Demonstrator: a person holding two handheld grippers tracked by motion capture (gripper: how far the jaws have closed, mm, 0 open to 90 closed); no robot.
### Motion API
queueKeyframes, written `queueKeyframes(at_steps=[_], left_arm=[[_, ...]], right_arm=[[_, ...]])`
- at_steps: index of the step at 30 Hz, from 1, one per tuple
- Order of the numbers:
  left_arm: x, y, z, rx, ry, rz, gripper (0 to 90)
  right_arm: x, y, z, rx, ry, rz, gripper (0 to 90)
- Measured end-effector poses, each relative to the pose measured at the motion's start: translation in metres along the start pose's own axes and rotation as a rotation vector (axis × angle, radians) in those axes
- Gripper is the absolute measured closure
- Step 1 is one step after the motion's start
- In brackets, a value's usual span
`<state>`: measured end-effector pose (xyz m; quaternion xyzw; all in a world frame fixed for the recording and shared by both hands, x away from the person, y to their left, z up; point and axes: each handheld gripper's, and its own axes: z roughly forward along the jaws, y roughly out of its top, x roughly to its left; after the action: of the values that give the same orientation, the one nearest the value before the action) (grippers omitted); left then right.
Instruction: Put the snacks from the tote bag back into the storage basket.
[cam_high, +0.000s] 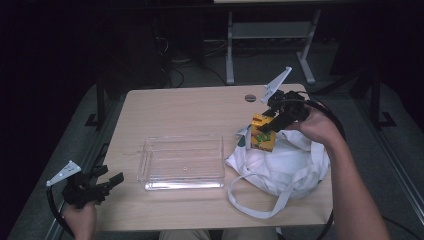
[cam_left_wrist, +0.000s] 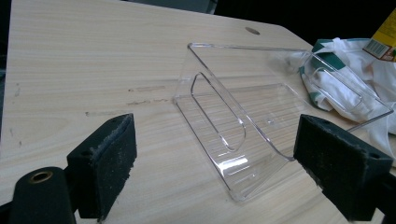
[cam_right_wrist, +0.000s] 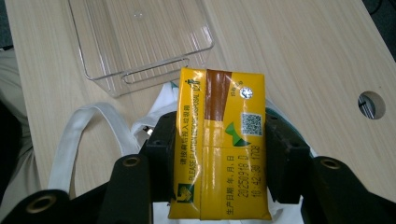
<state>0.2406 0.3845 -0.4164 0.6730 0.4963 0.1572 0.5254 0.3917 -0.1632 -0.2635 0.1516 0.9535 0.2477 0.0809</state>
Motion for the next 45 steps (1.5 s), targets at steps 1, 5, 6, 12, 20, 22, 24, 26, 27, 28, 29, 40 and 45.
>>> queueKeyframes(at_steps=[1,5,6,12,20,22,24,26,27,28,29,40,45], left_arm=[[0.000,0.000,0.000,0.002,0.001,0.001,12.6],[0.000,0.000,0.000,-0.002,0.002,0.000,12.7],[0.000,0.000,0.000,-0.002,0.002,0.000,12.7],[0.000,0.000,0.000,-0.002,0.003,-0.003,12.7],[0.000,0.000,0.000,0.001,0.000,-0.001,12.7],[-0.001,0.000,0.000,-0.002,-0.001,-0.003,12.7],[-0.001,0.000,0.000,-0.004,-0.004,-0.004,12.7],[-0.001,0.000,0.000,0.000,-0.003,-0.003,12.7],[-0.001,0.000,0.001,0.001,-0.004,0.000,12.7],[-0.001,0.000,0.001,0.001,-0.004,-0.001,12.7],[-0.001,0.000,0.001,0.001,-0.004,-0.001,12.7],[-0.001,0.000,0.001,0.004,0.000,0.002,12.7],[-0.001,0.000,0.001,0.001,-0.003,-0.001,12.7]], right_arm=[[0.000,0.002,0.000,0.000,0.003,-0.001,52.1],[0.000,0.007,0.002,-0.010,0.006,-0.010,52.2],[0.000,0.009,0.002,-0.010,0.008,-0.012,52.2],[0.000,0.016,0.003,-0.013,0.008,-0.023,52.2],[-0.002,0.025,0.003,-0.020,0.010,-0.044,52.2],[-0.001,0.027,0.005,-0.025,0.018,-0.041,52.2],[-0.002,0.029,0.006,-0.027,0.017,-0.049,52.2],[-0.002,0.030,0.007,-0.028,0.023,-0.046,52.2],[-0.003,0.031,0.008,-0.025,0.020,-0.051,52.2],[-0.003,0.032,0.009,-0.025,0.025,-0.048,52.2],[-0.003,0.033,0.009,-0.025,0.023,-0.050,52.2],[-0.002,0.051,0.012,-0.036,0.033,-0.085,52.2],[0.000,0.062,0.015,-0.039,0.043,-0.100,52.2]])
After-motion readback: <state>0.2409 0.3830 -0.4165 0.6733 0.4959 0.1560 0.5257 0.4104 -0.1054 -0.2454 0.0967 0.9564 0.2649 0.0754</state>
